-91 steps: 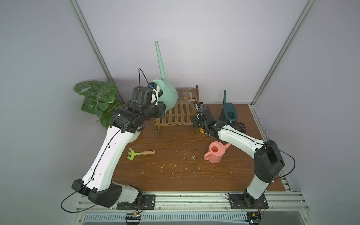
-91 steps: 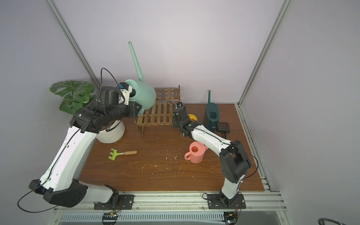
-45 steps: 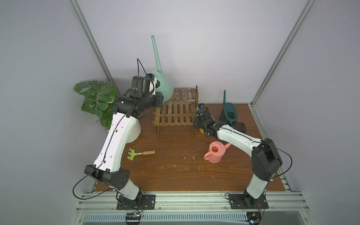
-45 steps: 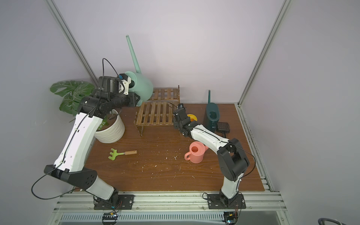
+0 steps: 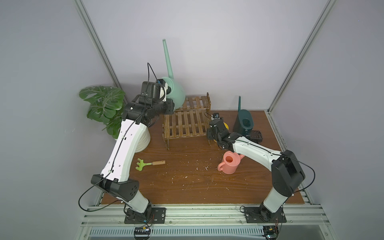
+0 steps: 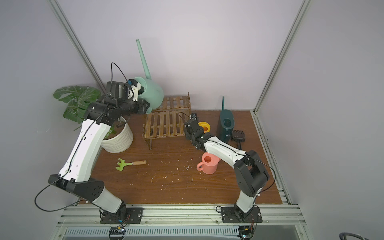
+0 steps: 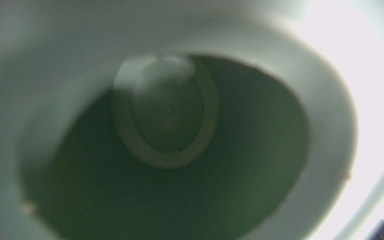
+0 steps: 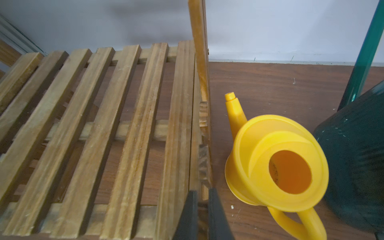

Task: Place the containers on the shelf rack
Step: 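Move the shelf to the center of the board, then place the container on the shelf.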

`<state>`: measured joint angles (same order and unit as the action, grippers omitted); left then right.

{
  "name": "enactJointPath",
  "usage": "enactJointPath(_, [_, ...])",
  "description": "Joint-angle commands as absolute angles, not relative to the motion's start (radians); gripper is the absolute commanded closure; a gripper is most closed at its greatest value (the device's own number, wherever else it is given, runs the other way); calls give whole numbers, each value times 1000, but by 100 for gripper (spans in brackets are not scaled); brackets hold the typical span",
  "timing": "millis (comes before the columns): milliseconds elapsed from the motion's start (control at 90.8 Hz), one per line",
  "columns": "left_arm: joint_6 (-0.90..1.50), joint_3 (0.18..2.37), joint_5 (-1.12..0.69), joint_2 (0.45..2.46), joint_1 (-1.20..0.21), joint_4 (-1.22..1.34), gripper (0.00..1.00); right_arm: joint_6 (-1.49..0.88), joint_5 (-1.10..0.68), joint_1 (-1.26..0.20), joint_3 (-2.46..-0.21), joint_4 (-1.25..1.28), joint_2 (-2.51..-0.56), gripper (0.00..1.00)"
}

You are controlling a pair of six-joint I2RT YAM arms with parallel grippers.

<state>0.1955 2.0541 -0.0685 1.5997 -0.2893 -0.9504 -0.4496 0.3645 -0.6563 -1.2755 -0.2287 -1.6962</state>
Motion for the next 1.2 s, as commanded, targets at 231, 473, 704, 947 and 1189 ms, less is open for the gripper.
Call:
enactJointPath(231, [193,2023,-51,1536,-281,-919,82,-551,455,-730,-1166,-271,-1578,100])
enactJointPath(473, [209,1976,-81,1506,-281,-949,82,-560,467,-744,-1158,-265,-1573,98])
enactJointPath(704, [195,1972,-81,1515,-281,-976,81,-558,467,-744,-1164,-259,-1571,92])
enactJointPath(947, [178,1983,-94,1565,-281,-980,80,-548,451,-745,-1163,-242,-1542,87])
enactJointPath(1189, [168,2003,-84,1598,-281,-980,68,-542,442,-746,-1168,-243,-1513,78])
